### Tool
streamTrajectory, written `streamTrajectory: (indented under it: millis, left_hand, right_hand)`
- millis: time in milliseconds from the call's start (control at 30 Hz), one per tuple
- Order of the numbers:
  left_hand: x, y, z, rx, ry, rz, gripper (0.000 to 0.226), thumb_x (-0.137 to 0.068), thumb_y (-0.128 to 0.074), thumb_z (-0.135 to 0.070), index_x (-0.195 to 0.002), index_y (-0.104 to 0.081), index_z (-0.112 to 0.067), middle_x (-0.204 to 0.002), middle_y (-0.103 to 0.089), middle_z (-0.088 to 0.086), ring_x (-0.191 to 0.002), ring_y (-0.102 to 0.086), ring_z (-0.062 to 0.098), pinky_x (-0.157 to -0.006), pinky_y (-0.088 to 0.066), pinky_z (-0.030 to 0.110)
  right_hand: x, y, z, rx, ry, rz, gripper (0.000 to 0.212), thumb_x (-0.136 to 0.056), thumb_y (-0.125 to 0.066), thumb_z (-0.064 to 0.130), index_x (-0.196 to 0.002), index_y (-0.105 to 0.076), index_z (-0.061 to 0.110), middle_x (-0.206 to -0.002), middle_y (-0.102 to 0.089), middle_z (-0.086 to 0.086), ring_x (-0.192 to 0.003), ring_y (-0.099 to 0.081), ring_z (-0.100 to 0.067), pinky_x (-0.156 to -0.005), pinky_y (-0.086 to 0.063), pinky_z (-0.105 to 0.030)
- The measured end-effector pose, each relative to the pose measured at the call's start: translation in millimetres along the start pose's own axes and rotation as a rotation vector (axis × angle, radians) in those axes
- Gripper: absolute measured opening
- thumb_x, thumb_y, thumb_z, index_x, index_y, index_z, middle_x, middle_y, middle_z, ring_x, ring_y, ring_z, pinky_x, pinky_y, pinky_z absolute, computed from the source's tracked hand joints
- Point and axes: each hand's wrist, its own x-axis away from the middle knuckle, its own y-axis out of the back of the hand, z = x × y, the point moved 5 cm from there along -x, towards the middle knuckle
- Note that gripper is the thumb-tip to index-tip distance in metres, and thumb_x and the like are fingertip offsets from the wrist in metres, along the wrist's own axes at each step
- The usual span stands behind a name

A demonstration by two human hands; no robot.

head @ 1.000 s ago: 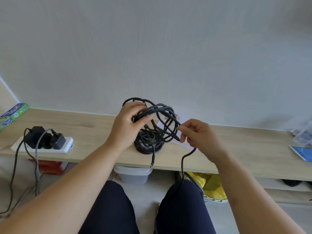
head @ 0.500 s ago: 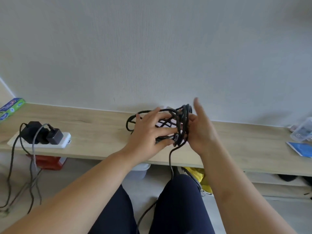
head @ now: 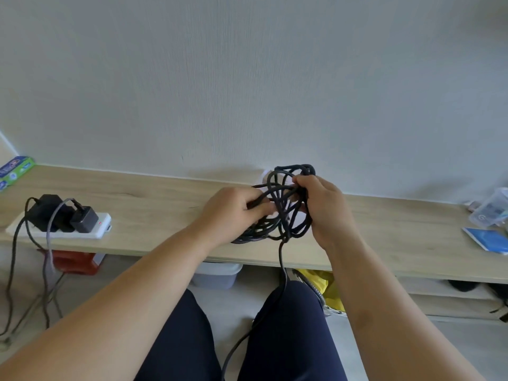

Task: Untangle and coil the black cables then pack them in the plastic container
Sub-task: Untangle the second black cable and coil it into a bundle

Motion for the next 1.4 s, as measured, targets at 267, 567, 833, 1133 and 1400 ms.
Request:
streamTrajectory:
  millis: [267, 567, 833, 1133, 1400]
  left_hand:
    - [0, 56, 43, 0.877, 0.282, -0.408, 0.028, -0.102, -0.039, -0.02, -0.087, -0.061, -0.011, -0.061, -0.067, -0.004, -0.064, -0.064, 0.013, -0.081, -0.051, 0.036]
    - [12, 27, 20, 0.178, 0.262, 0.456, 0.044, -0.075, -0.078, -0.022, -0.11, -0.058, -0.037, -0.089, -0.07, -0.011, -0.073, -0.06, -0.003, -0.076, -0.045, 0.009]
    - [-11, -6, 11, -0.168, 0.244, 0.216, 0.025, -0.094, -0.054, -0.036, -0.092, -0.07, -0.017, -0.072, -0.063, 0.005, -0.067, -0.059, 0.018, -0.06, -0.04, 0.028]
    - [5, 39, 84, 0.547, 0.484, -0.315, 0.024, -0.101, -0.041, -0.022, -0.091, -0.062, -0.02, -0.052, -0.049, -0.011, -0.048, -0.041, 0.01, -0.047, -0.031, 0.022]
    - [-7, -11, 19, -0.686, 0.083, 0.133, 0.053, -0.09, -0.054, -0.04, -0.139, -0.041, -0.025, -0.137, -0.049, 0.0, -0.127, -0.042, 0.023, -0.109, -0.026, 0.041]
  right_hand:
    - [-20, 35, -30, -0.325, -0.211, -0.162, 0.027, -0.097, -0.037, 0.013, -0.083, -0.058, 0.004, -0.073, -0.069, -0.005, -0.074, -0.065, -0.019, -0.074, -0.051, -0.038]
    - [-21, 9, -26, 0.097, -0.044, -0.01, 0.016, -0.098, -0.032, 0.011, -0.092, -0.047, 0.011, -0.089, -0.07, -0.011, -0.078, -0.064, -0.023, -0.068, -0.057, -0.042]
    - [-19, -7, -28, 0.18, 0.049, 0.022, 0.014, -0.095, -0.038, 0.013, -0.088, -0.05, 0.009, -0.083, -0.073, -0.006, -0.086, -0.068, -0.026, -0.078, -0.056, -0.046]
    - [-27, 41, -40, 0.164, -0.039, -0.142, 0.017, -0.097, -0.035, 0.012, -0.097, -0.048, 0.002, -0.077, -0.071, -0.009, -0.061, -0.062, -0.008, -0.056, -0.044, -0.021]
    - [-18, -3, -24, 0.304, 0.073, 0.011, 0.015, -0.097, -0.035, 0.01, -0.093, -0.049, 0.007, -0.078, -0.071, -0.008, -0.077, -0.065, -0.023, -0.077, -0.056, -0.048]
